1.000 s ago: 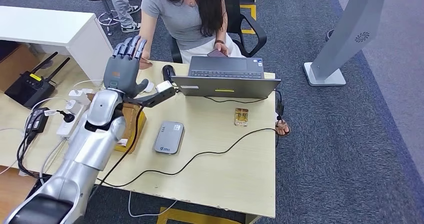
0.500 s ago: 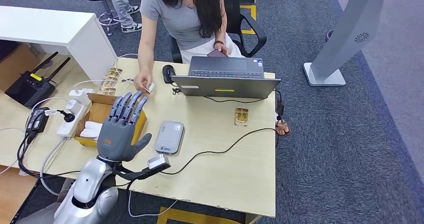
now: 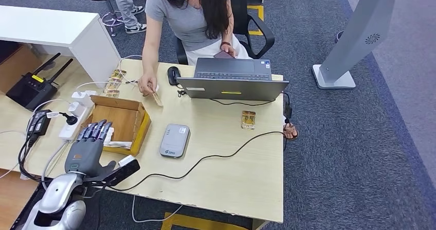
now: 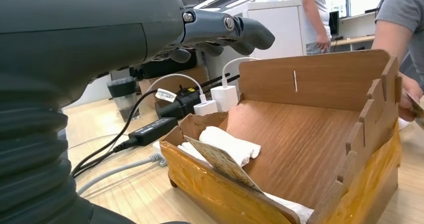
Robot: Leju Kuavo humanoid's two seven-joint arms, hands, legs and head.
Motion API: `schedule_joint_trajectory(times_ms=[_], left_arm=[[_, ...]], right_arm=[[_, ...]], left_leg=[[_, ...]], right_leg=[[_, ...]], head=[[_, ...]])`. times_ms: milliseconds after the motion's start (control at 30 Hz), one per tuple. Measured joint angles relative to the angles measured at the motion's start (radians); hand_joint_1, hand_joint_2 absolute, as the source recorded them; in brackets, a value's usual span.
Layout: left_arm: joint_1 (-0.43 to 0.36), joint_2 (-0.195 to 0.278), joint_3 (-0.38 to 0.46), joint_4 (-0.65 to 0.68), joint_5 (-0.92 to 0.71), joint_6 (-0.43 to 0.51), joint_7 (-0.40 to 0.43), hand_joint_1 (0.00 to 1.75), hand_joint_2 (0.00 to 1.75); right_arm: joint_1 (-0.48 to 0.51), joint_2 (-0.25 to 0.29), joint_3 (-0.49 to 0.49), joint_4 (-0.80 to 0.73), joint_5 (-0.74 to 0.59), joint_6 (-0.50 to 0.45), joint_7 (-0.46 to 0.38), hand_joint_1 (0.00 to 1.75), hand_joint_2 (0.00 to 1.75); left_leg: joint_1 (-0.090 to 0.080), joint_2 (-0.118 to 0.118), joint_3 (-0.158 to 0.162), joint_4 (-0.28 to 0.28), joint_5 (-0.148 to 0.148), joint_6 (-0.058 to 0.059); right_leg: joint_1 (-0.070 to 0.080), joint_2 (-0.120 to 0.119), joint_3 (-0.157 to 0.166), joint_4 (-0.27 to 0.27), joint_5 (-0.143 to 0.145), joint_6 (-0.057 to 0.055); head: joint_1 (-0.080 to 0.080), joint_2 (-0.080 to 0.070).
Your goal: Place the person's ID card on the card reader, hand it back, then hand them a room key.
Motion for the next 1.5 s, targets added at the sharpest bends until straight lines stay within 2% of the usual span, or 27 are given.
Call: schedule_joint_trajectory(times_ms=[400,467,533,600,1300,1400,1500], left_arm=[[-0.064,-0.008,0.001,0.062,-0.016,-0.012,0.024,0.00,1.75],[-0.065,-0.009,0.001,0.067,-0.015,-0.013,0.024,0.37,1.75],[-0.065,-0.010,0.001,0.073,-0.015,-0.014,0.024,1.24,1.75],[-0.065,-0.011,0.001,0.077,-0.015,-0.014,0.024,1.75,1.75],[-0.076,-0.014,0.001,0.096,-0.002,-0.039,0.047,1.75,1.75],[-0.085,-0.016,0.001,0.102,-0.001,-0.021,0.049,1.75,1.75],[-0.123,-0.023,0.001,0.118,-0.010,0.036,0.047,1.75,1.75]], right_arm=[[0.000,-0.002,0.000,0.001,0.008,0.007,0.008,0.00,0.00],[0.000,-0.002,0.000,0.001,0.010,0.009,0.008,0.00,0.00],[0.000,-0.002,0.000,0.001,0.010,0.009,0.008,0.00,0.00],[0.000,-0.002,0.000,0.001,0.010,0.009,0.008,0.00,0.00],[0.000,-0.002,0.000,0.001,0.012,0.011,0.017,0.00,0.00],[0.000,-0.002,0.000,0.001,0.016,0.011,0.017,0.00,0.00],[-0.001,-0.002,0.001,0.001,0.026,0.012,0.016,0.00,0.00]], left_leg=[[0.000,0.000,0.000,0.000,0.000,0.000],[0.000,0.000,0.000,0.000,0.000,0.000],[0.000,0.000,0.000,0.000,0.000,0.000],[0.000,0.000,0.000,0.000,0.000,0.000],[0.000,0.000,0.000,0.000,0.000,0.000],[0.000,0.000,0.000,0.000,0.000,0.000],[0.000,0.000,0.000,0.000,0.000,0.000]], right_leg=[[0.000,0.000,0.000,0.000,0.001,0.000],[0.000,0.000,-0.001,0.000,0.001,0.000],[0.000,0.000,-0.001,0.000,0.000,0.000],[0.000,0.000,-0.001,0.000,0.000,0.000],[0.000,0.000,-0.001,0.000,0.000,0.000],[0.000,0.000,-0.001,0.000,0.000,0.000],[0.000,0.000,-0.001,0.000,0.001,0.000]], head=[[0.000,0.000],[0.000,0.000],[0.000,0.000],[0.000,0.000],[0.000,0.000],[0.000,0.000],[0.000,0.000]])
